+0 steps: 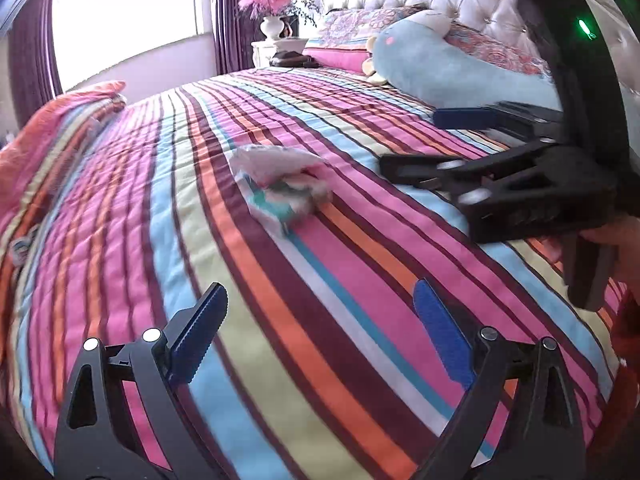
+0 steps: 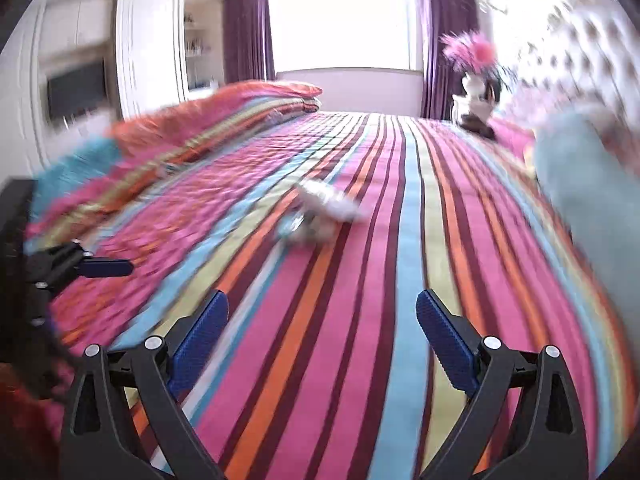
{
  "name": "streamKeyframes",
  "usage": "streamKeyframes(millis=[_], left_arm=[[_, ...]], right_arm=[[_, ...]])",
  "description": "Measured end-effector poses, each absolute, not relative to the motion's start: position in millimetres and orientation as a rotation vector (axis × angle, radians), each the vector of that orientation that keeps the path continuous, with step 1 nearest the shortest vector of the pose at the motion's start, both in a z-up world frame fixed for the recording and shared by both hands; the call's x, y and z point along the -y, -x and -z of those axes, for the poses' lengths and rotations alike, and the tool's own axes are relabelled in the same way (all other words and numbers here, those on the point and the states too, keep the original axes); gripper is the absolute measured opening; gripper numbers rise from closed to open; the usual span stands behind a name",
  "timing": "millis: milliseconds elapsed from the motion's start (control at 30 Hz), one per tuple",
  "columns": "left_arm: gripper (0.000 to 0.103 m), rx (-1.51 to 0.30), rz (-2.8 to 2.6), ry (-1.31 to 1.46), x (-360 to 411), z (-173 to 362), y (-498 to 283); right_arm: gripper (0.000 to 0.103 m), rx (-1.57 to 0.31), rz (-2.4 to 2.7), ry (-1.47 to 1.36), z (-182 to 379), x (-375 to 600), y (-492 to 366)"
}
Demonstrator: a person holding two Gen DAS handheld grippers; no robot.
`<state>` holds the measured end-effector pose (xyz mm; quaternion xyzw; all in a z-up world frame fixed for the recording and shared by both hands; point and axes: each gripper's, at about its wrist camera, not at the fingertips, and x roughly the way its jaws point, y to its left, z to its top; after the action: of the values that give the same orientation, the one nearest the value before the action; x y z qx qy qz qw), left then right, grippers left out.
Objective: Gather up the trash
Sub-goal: 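Grasp the green tissue pack with the left tool while the right tool grasps the white cup-printed plastic bag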
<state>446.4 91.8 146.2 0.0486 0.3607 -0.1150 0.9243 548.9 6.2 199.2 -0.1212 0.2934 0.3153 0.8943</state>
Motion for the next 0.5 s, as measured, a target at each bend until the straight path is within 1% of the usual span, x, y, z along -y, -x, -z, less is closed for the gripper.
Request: streamKeyframes(millis=[67, 100, 233, 367, 400, 467, 500], left_arm=[[0.091, -0.757, 0.265, -0.113, -96.4, -139.1, -477.1], [0.091, -0.764, 0.274, -0.117, -95.9, -135.8, -485.4], [0.091, -0.793, 0.296, -0.181, -95.5, -120.8, -519.0], [0.091, -0.818, 0.293, -0.21, -93.3, -114.2, -558.9], [0.091, -0.825, 0.291, -0.215, -93.4, -113.1, -563.8], [0.091, -0.846, 0.299, -0.229, -86.4, -108.9, -580.5], [0.091, -0.857, 0.296, -0.241, -82.8, -105.9, -587.2]], right_arm=[[0.091, -0.622, -0.681, 0.289, -195.7, -26.9, -575.0], [0.091, -0.631, -0.683, 0.367, -185.9, -52.4, -596.7], [0.091, -0.661, -0.66, 0.475, -167.9, -87.1, -635.8], [0.09, -0.694, -0.619, 0.47, -158.6, -111.6, -661.2], [0.09, -0.732, -0.627, 0.425, -156.0, -108.9, -672.4], [0.088, -0.78, -0.644, 0.354, -148.8, -99.3, -687.7], [0.077, -0.795, -0.637, 0.317, -147.9, -92.2, -693.9]])
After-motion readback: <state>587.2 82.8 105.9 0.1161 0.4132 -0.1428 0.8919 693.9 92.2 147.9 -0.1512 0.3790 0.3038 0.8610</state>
